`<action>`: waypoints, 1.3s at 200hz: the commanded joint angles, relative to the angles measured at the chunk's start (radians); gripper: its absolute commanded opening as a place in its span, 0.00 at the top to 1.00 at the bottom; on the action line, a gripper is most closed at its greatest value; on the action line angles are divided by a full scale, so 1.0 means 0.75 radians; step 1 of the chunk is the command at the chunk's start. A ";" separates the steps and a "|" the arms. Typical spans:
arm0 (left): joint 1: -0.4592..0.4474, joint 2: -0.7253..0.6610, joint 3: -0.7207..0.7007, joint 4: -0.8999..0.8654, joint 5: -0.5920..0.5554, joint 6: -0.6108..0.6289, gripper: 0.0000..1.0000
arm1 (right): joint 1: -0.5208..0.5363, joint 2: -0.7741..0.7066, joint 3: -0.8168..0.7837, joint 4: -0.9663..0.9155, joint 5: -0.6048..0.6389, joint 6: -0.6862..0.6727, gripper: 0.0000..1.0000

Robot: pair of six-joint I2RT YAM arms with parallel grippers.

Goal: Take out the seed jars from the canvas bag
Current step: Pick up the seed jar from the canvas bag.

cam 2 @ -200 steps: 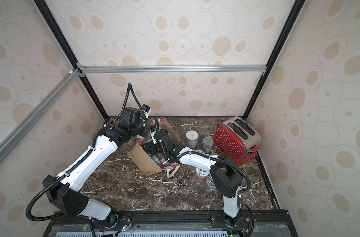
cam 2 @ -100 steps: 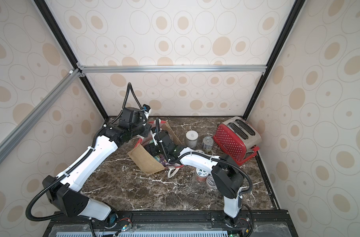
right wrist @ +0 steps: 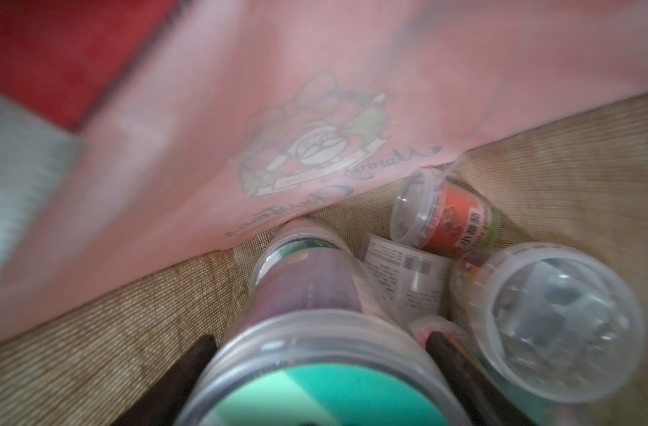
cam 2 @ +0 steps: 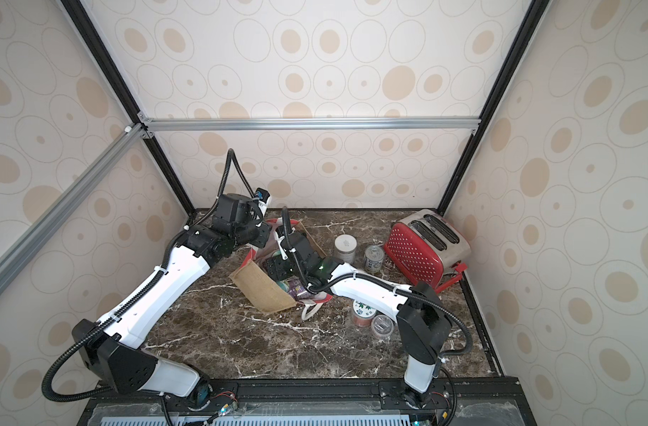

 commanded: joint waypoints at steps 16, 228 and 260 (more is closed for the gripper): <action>0.008 -0.062 0.005 0.085 -0.015 0.029 1.00 | -0.012 -0.125 0.037 -0.095 0.091 0.000 0.32; 0.116 0.233 0.272 0.104 0.074 0.062 1.00 | -0.068 -0.708 -0.224 -0.814 0.179 -0.024 0.34; 0.116 0.155 0.139 0.151 0.083 0.040 1.00 | -0.068 -0.707 -0.306 -0.839 0.163 -0.012 0.34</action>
